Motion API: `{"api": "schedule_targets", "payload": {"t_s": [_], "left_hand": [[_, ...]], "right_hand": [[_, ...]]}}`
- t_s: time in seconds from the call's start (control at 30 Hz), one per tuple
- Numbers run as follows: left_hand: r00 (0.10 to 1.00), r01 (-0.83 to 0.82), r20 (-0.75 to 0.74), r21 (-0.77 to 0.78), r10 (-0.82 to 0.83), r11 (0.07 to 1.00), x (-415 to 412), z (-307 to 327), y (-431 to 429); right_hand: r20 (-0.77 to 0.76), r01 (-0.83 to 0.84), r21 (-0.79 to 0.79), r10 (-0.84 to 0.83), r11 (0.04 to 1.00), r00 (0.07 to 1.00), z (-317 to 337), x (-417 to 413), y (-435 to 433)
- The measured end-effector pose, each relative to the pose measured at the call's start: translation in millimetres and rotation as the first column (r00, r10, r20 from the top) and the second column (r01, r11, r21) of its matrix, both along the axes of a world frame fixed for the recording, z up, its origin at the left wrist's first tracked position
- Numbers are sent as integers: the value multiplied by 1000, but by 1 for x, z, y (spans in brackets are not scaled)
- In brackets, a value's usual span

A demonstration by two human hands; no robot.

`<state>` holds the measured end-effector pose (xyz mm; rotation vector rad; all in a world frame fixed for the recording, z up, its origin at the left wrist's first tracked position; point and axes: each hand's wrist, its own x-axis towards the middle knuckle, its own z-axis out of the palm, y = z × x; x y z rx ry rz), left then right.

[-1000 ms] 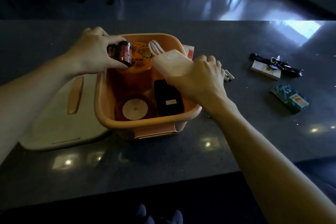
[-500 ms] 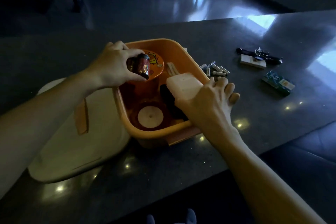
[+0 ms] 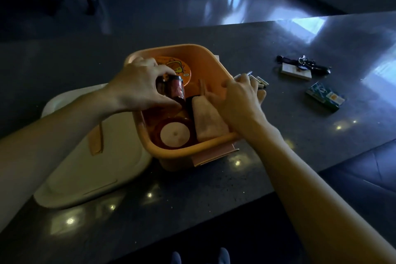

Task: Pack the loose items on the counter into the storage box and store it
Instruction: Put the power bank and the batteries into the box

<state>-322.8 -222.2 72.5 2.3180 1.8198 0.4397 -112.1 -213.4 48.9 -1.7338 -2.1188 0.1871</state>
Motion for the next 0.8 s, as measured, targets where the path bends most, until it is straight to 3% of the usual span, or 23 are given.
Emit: {"api": "schedule_targets", "payload": {"t_s": [0.07,0.13,0.2,0.33,0.43,0.53,0.6,0.7,0.8], "left_hand": [[999,49,9,-42,-48,998,7,0,-5],[997,72,14,-47,-72,996,16,-2,-8],[998,66,9,-18,-66,998,22,-6,-11],[991,110,-77,6,-109,994,15,-14,-15],[998,59,39,-47,-57,997,-6,-12,-15],[986,-30,164,20,27,999,-26,-15,-11],[992,-60,116,46,55,997,-33,-20,-8],[992,-112,59,68,108,991,-33,-29,-2],[977,-200,84,49,196,979,-28,-35,8]], "right_hand": [[-226,-166,-27,156,986,962,12,1,4],[-394,-335,-226,229,914,890,20,-6,3],[-511,-430,-385,200,817,836,18,-16,3],[-623,-432,-538,4,724,782,6,-25,11],[-501,-338,-584,1,738,866,-7,-32,16],[-384,-322,-574,100,753,918,-16,-42,16],[-329,-341,-571,172,747,928,-17,-44,19],[-179,-328,-395,278,858,944,-16,-36,24],[117,-286,-292,331,913,936,-23,-30,23]]}}
